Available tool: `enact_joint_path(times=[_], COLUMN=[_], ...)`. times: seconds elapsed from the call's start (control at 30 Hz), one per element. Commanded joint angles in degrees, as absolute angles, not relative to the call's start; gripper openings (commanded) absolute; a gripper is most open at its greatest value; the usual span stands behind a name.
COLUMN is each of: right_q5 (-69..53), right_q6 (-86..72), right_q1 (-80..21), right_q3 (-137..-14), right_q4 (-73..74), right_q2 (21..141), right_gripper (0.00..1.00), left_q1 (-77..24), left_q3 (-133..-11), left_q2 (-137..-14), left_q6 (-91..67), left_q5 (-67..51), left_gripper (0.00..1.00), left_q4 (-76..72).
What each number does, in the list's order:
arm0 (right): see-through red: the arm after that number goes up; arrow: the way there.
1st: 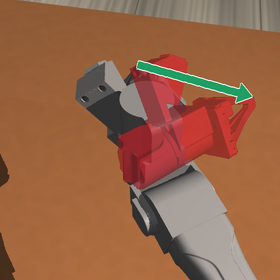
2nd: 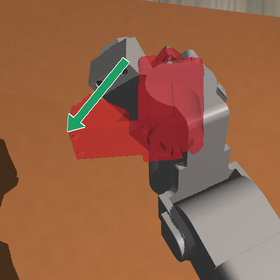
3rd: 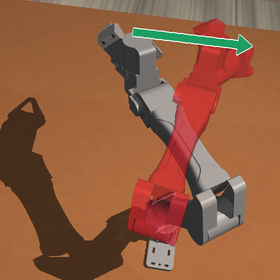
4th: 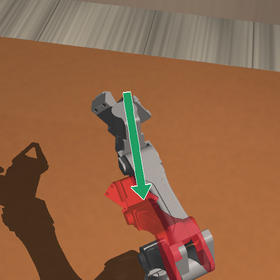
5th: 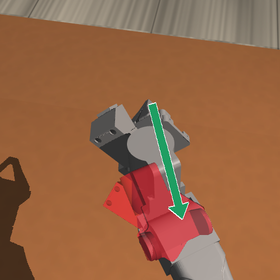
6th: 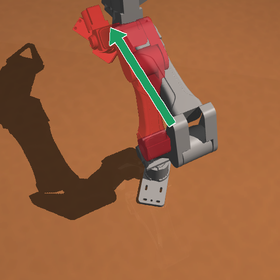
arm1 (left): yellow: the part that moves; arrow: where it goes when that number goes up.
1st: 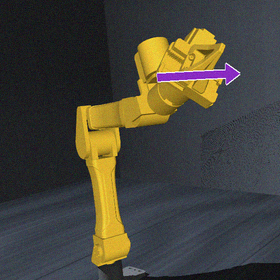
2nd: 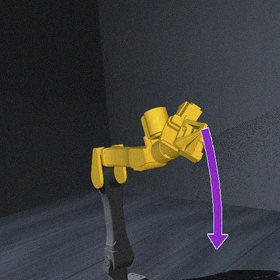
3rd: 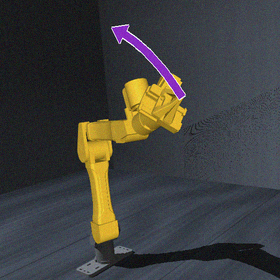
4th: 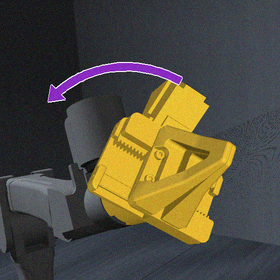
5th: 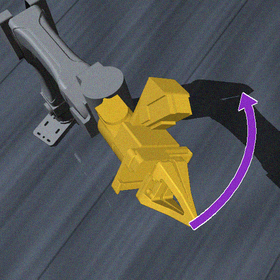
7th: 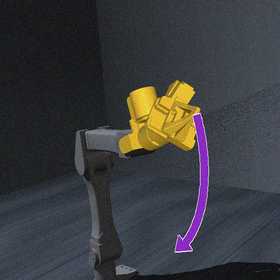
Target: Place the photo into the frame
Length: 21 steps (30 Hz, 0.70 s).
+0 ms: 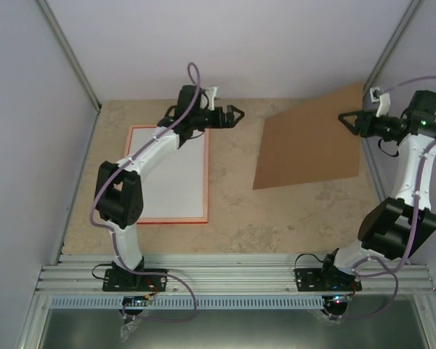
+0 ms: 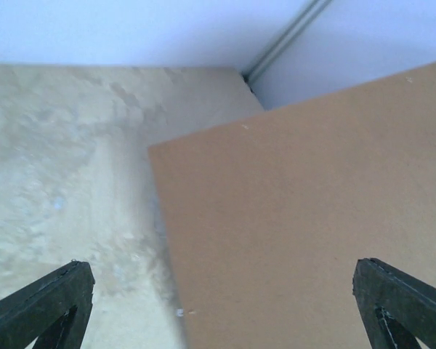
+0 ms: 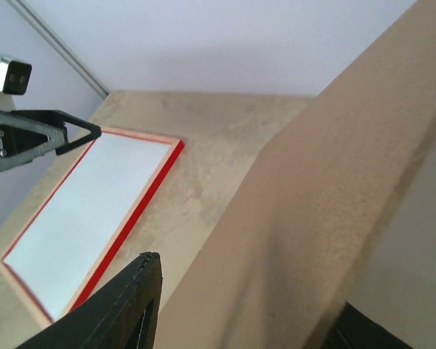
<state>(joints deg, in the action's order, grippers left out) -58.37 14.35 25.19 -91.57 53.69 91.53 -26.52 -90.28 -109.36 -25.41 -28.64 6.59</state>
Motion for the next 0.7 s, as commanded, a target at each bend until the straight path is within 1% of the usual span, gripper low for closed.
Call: enact_joint_path(times=[0.0,0.2,0.3,0.43,0.53,0.6,0.67], right_q5=[-58.43,-56.3,-52.38,-41.14,-31.98,-26.81,-21.77], right_q6=[14.34,16.78,17.65,21.56,24.94,27.51,29.4], right_q1=[23.13,17.9,12.82,2.71,-6.09,-10.92,-15.21], right_q3=[-92.2,-90.61,-90.18,-86.33,-82.58,-82.03,-81.1], right_q4=[41.63,40.54,38.43,32.23,27.69,26.54,24.46], right_q2=[85.66,81.31,77.36,70.74,67.07,66.5,65.69], right_gripper=[0.01,0.01,0.01,0.01,0.01,0.01,0.01], left_q1=[-23.22,-22.41,-21.52,-16.44,-12.02,-10.19,-9.33], left_q3=[-92.31,-88.61,-87.29,-83.16,-75.74,-73.37,-72.82], left_q2=[-106.39,-103.0,-101.65,-99.77,-98.19,-96.99,-96.12], left_q6=[-23.83,-25.14,-28.28,-40.53,-54.5,-57.72,-57.05], left_q5=[-28.39,-30.65,-33.37,-40.8,-46.73,-48.28,-49.45], left_gripper=[0.99,0.99,0.99,0.99,1.0,0.99,0.99], left_q4=[11.88,10.07,8.78,3.06,-7.44,-8.84,-7.22])
